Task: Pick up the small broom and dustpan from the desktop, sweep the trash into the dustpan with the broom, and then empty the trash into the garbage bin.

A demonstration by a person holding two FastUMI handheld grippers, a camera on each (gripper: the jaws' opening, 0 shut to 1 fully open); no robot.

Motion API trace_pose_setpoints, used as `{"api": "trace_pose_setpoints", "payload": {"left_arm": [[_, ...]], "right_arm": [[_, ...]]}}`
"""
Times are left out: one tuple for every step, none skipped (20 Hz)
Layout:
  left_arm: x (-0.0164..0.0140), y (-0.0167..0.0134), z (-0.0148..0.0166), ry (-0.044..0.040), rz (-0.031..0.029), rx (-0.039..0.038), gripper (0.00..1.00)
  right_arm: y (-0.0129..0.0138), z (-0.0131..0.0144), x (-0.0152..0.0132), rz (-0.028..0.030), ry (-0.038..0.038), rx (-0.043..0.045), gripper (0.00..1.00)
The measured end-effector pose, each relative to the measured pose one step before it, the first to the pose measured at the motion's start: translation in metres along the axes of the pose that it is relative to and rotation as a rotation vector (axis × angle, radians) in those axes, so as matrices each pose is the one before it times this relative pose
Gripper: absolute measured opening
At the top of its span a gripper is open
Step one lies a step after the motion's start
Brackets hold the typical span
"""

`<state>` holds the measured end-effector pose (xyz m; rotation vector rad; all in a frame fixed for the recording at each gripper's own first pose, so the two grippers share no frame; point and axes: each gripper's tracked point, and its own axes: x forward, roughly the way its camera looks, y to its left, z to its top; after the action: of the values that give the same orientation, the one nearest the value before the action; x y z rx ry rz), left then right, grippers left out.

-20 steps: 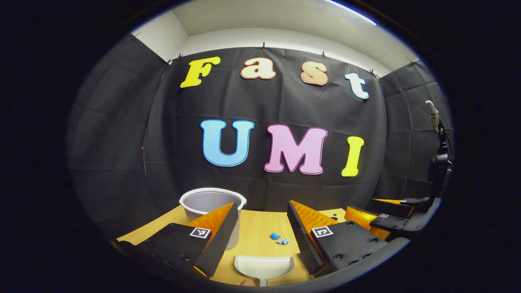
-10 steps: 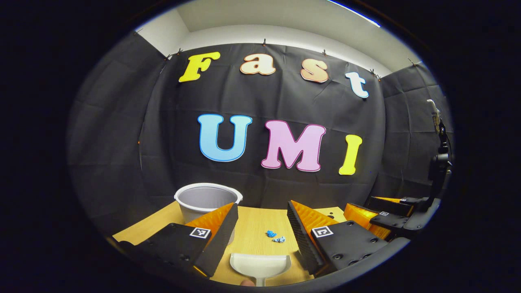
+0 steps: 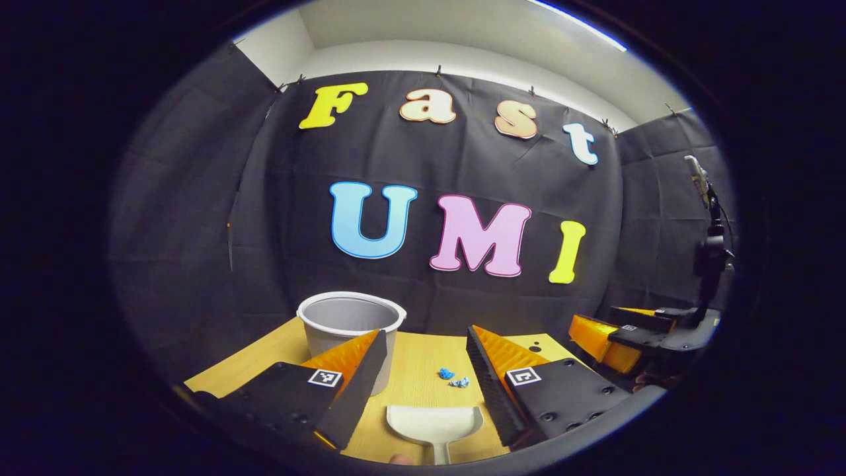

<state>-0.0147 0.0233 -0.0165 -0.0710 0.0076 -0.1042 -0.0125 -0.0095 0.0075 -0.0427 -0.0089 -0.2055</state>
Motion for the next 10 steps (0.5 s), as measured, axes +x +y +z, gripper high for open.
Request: {"api": "trace_pose_setpoints", "payload": {"left_arm": [[-0.00353,0.00037,-0.00229,-0.00037,-0.01541,-0.00859,0.73],[-0.00294,0.00108,-0.00224,0.00005,-0.01215,-0.00764,0.72],[-0.00204,0.00158,-0.00205,-0.00217,-0.00861,-0.00921,0.73],[-0.00183,0.00034,-0.00173,0.00133,-0.00816,-0.0076,0.73],[-0.00189,0.00033,-0.00233,0.00381,-0.00536,-0.00397,0.73],[-0.00068,0.00134,0.00026,0.00223,0.00055,0.00072,0.73],[0.00003,0.00021,-0.00177,0.00469,-0.00172,0.00578,0.73],[0.00055,-0.00127,-0.0009,0.00611,-0.00342,0.00845,0.73],[0.00202,-0.0001,-0.00222,0.00861,0.00268,0.00727,0.72],[0.00239,-0.00091,-0.00332,0.0131,0.00228,-0.00095,0.73]], "right_arm": [[0.00044,0.00376,-0.00318,-0.01636,-0.00705,-0.00953,0.95],[0.00134,0.00243,-0.0032,-0.0117,-0.00086,-0.00914,0.95],[0.00191,0.00219,-0.00301,-0.00478,0.00115,-0.0058,0.95],[0.00241,0.00292,-0.00329,-0.00008,-0.00366,-0.00812,0.92],[0.00155,0.00507,-0.00217,-0.00098,-0.0156,-0.0127,0.95],[0.00056,0.00403,-0.00013,0.00088,-0.01471,-0.01354,0.92],[0.00261,0.00041,0.00041,0.00774,-0.00508,-0.00594,0.93],[0.00353,-0.00225,0.00262,0.01269,-0.00139,0.00073,0.94],[0.00328,-0.0015,0.00326,0.01504,-0.00088,0.00275,0.94],[0.00037,-0.00154,0.00435,0.00958,0.00532,0.00075,0.94]]}}
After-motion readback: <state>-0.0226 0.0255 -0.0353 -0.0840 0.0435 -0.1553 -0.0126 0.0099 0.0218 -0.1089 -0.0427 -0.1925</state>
